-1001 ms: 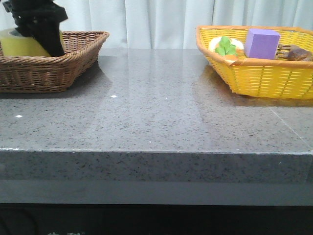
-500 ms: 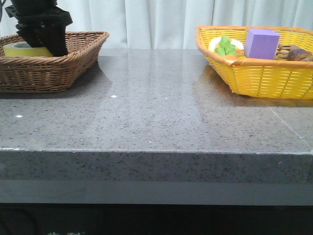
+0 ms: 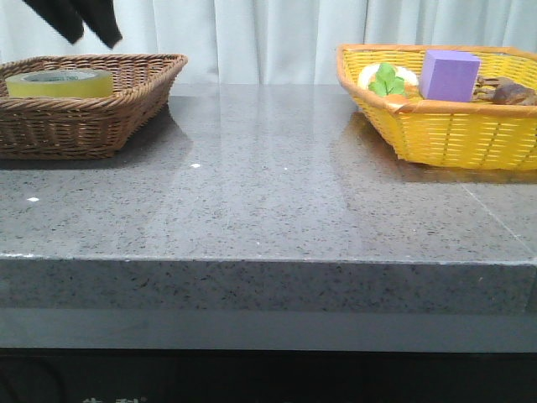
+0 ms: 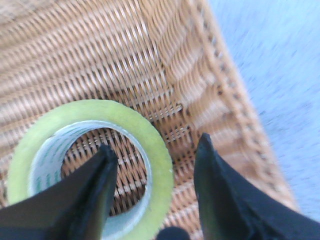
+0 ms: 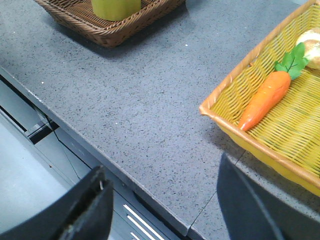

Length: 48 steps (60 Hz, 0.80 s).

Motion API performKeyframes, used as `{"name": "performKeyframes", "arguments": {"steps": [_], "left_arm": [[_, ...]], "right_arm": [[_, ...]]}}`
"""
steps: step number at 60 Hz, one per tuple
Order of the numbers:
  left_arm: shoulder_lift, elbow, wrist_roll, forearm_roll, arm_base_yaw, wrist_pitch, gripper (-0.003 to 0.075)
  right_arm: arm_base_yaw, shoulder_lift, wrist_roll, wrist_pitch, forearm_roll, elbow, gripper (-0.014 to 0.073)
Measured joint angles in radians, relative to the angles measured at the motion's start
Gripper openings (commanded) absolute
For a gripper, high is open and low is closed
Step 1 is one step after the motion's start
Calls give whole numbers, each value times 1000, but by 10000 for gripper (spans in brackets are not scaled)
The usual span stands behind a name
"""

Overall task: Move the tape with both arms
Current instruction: 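Open the left gripper and lift it out of the brown basket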

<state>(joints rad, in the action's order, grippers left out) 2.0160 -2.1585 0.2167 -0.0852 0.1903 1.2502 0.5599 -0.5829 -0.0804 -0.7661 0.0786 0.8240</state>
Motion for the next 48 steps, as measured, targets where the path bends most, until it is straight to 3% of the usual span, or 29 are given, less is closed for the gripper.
{"name": "performKeyframes", "arguments": {"steps": [9, 21, 48], "left_arm": [[-68, 0, -47, -5, 27, 6, 358], [-203, 75, -68, -35, 145, 6, 353], [-573, 514, -100, -27, 462, -16, 300]], "right_arm": [[0, 0, 0, 0, 0, 0, 476], [0, 0, 0, 0, 0, 0, 476], [0, 0, 0, 0, 0, 0, 476]]}}
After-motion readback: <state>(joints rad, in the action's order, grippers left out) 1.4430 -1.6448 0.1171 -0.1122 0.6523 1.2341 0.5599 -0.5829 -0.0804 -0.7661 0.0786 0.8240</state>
